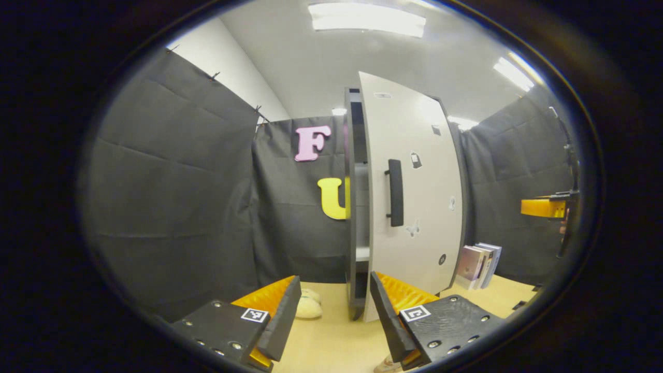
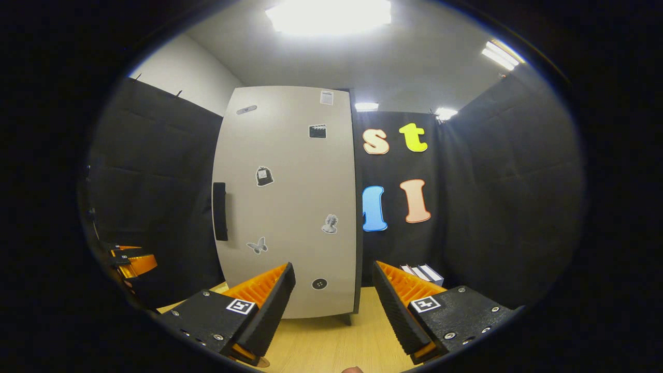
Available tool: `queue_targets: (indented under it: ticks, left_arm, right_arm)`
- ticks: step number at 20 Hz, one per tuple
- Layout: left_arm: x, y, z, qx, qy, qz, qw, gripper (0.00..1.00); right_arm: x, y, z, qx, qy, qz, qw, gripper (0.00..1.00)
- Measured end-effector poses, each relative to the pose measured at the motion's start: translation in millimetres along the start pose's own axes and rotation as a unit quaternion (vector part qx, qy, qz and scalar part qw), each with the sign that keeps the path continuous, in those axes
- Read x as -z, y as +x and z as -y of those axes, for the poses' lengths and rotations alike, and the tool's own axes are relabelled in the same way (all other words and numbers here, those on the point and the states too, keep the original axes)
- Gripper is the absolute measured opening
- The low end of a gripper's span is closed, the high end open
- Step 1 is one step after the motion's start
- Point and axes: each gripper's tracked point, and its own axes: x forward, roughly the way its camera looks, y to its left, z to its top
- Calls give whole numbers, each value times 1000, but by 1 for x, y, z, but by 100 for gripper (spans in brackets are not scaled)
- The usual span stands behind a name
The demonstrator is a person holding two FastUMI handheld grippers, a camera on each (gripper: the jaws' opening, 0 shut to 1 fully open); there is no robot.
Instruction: Open the cabinet door with the right hand, grasp the bottle in the cabinet with the left hand and place it on the coaster, then close the cabinet door with the right hand.
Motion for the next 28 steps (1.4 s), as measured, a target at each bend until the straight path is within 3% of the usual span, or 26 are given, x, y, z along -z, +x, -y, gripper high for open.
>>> queue_targets:
  ticks: [4, 5, 9, 10, 11, 22, 23, 25, 26, 27, 28]
  left_arm:
    - [-1, 6, 26, 5, -6, 2, 1000, 80]
    - [-1, 6, 30, 5, -4, 3, 1000, 76]
    - [-8, 4, 30, 5, -1, 6, 1000, 80]
    - [-9, 4, 30, 5, -1, 6, 1000, 76]
    - [-9, 4, 29, 5, -2, 6, 1000, 80]
    - [-9, 8, 20, 0, -3, 2, 1000, 80]
    - [-10, 8, 19, -1, -1, 2, 1000, 77]
    - [-11, 9, 19, -2, 1, 3, 1000, 80]
    - [-12, 9, 19, -2, 0, 4, 1000, 76]
    - [-12, 11, 19, -2, -3, 4, 1000, 80]
    - [-12, 10, 19, -2, -4, 5, 1000, 77]
  right_arm:
    - [0, -14, 25, 15, -8, 7, 1000, 93]
    - [1, -16, 29, 18, -7, 9, 1000, 93]
    - [7, -22, 40, 22, 6, 7, 1000, 93]
    - [7, -23, 41, 24, 8, 7, 1000, 93]
    - [6, -24, 42, 25, 8, 7, 1000, 93]
    - [8, -22, 38, 30, 3, 8, 1000, 93]
    - [9, -21, 39, 31, 6, 8, 999, 93]
    - [8, -22, 41, 35, 10, 9, 999, 93]
    - [8, -22, 41, 37, 13, 9, 999, 93]
    - [8, -23, 41, 37, 15, 10, 999, 93]
    - [8, -23, 41, 38, 16, 9, 999, 93]
